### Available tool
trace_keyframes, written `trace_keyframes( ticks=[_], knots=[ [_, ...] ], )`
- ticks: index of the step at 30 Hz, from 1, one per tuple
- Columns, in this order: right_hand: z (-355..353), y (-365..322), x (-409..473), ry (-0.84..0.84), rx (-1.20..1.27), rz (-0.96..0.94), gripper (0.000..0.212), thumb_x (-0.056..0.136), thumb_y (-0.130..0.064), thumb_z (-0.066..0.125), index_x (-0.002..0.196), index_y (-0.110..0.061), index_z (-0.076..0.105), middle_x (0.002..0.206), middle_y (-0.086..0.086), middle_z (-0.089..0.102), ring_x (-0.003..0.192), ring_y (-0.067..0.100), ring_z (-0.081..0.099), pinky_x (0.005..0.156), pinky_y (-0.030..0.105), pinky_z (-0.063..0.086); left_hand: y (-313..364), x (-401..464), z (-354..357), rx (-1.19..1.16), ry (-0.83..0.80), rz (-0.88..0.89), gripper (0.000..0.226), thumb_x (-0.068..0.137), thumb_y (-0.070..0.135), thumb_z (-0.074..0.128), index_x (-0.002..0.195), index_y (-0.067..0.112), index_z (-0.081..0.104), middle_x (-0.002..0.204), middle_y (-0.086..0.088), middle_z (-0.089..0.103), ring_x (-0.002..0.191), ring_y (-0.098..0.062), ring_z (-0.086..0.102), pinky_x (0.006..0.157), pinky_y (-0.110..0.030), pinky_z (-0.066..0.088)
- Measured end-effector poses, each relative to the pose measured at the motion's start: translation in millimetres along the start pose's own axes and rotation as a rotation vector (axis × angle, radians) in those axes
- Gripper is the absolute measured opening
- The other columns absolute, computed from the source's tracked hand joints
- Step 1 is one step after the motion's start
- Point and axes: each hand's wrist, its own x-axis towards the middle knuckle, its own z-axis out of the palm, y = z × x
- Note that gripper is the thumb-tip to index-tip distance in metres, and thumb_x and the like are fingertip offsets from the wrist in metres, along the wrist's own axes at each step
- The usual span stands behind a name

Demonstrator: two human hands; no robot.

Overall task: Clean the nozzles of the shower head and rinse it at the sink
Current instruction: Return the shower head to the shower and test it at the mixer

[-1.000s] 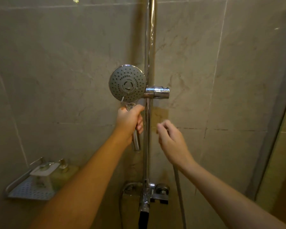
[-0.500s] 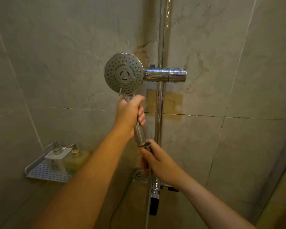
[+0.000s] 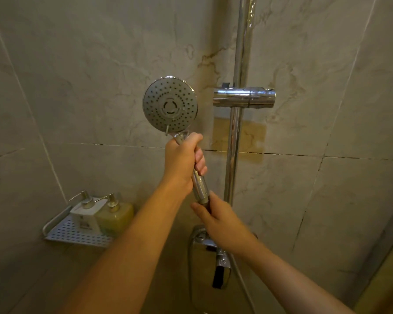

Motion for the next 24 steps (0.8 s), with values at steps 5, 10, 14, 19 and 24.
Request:
trace_keyframes(
  ticks=[5,10,14,19,24],
  knots=[
    [19.1,-10.6,-0.2,0.138,-0.130,0.092,0.033,0.097,-0.033,0.057,0.076,-0.007,0.055,0.056,-0.003,0.048,0.047,0.010,0.044,0.051,0.035,0.040,-0.4,-6.2,-13.5,-0.054,0.056,-0.030,0.045,0.092,0.011,0.057,0.051,0.018,0.039,0.042,0.000,0.034,0.033,-0.015,0.030,0.038,-0.024,0.029],
    [25.5,-15.6,-15.2,0.127,-0.091,0.152,0.034,0.092,-0.028,0.060,0.063,-0.013,0.050,0.049,-0.003,0.046,0.044,0.013,0.043,0.047,0.029,0.037,0.4,-27.7,-18.0,-0.062,0.114,-0.024,0.044,0.091,0.009,0.057,0.052,0.017,0.037,0.042,-0.001,0.032,0.032,-0.015,0.028,0.038,-0.023,0.028],
    [22.1,-20.3,-29.4,0.091,-0.116,0.125,0.035,0.090,-0.025,0.059,0.059,-0.016,0.045,0.050,-0.001,0.044,0.047,0.015,0.044,0.048,0.029,0.035,2.5,-49.5,-17.1,-0.048,0.197,0.016,0.041,0.090,0.008,0.056,0.057,0.017,0.034,0.043,-0.001,0.028,0.033,-0.016,0.026,0.039,-0.022,0.027],
    [20.1,-17.1,-54.7,-0.029,-0.077,0.080,0.032,0.091,-0.020,0.058,0.061,-0.016,0.047,0.050,-0.003,0.043,0.045,0.013,0.039,0.046,0.030,0.031,-1.2,-87.4,-10.7,0.010,0.333,0.077,0.039,0.091,0.007,0.055,0.059,0.015,0.035,0.042,0.000,0.030,0.033,-0.016,0.026,0.039,-0.024,0.027],
    [31.4,-13.3,-84.4,-0.180,-0.020,0.108,0.039,0.087,-0.018,0.060,0.053,-0.021,0.042,0.044,-0.010,0.039,0.043,0.007,0.036,0.047,0.028,0.028,-6.8,-135.4,-18.4,0.036,0.452,0.092,0.037,0.093,0.007,0.052,0.062,0.015,0.032,0.042,0.000,0.026,0.031,-0.015,0.023,0.037,-0.021,0.025]
  ],
)
